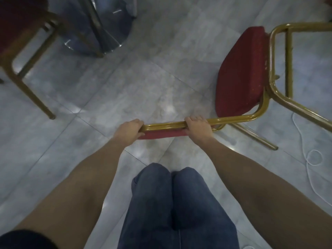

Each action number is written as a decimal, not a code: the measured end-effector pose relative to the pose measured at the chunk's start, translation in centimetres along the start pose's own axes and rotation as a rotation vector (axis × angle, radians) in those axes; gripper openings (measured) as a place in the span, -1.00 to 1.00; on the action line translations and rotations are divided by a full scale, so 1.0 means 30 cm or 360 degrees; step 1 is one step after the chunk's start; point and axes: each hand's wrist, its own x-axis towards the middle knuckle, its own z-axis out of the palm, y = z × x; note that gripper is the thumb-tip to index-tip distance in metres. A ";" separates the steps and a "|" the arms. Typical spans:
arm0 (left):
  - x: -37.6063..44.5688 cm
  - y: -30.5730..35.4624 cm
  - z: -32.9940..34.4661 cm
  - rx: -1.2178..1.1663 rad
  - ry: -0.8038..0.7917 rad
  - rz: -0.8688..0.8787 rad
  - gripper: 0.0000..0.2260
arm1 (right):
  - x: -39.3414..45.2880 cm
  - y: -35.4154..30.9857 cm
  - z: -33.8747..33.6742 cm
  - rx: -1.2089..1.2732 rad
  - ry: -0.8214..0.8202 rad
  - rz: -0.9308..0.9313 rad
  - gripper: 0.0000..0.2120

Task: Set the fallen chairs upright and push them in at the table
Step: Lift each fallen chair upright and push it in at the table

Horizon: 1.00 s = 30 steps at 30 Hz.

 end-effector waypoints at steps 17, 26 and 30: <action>-0.538 0.295 -0.886 -0.0572 0.0824 0.0281 -0.67 | -0.392 -0.150 -0.968 0.0409 0.0233 0.0188 -0.69; -0.639 0.355 -1.273 -0.0605 0.1057 0.0223 -0.54 | -0.693 -0.059 -1.311 0.0724 0.0729 0.0435 -0.72; -0.622 0.498 -1.400 -0.0488 0.1080 0.0568 -0.58 | -0.805 -0.030 -1.286 0.0783 0.0842 0.0627 -0.76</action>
